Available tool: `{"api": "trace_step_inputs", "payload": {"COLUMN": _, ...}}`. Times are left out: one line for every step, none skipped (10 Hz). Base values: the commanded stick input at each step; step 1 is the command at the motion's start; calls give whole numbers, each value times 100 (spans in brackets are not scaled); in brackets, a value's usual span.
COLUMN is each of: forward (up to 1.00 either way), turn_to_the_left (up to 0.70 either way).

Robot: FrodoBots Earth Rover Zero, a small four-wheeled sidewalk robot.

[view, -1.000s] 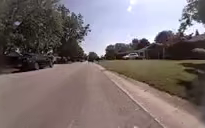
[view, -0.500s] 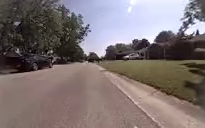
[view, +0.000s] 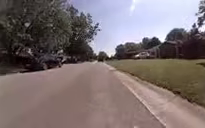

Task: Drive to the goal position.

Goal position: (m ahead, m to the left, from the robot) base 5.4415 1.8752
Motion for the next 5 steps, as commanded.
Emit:
{"api": "trace_step_inputs", "payload": {"forward": 50, "turn_to_the_left": 50}}
{"api": "trace_step_inputs", "payload": {"forward": 50, "turn_to_the_left": 50}}
{"api": "trace_step_inputs", "payload": {"forward": 50, "turn_to_the_left": 30}}
{"api": "trace_step_inputs", "payload": {"forward": 50, "turn_to_the_left": 7}}
{"api": "trace_step_inputs", "payload": {"forward": 50, "turn_to_the_left": 0}}
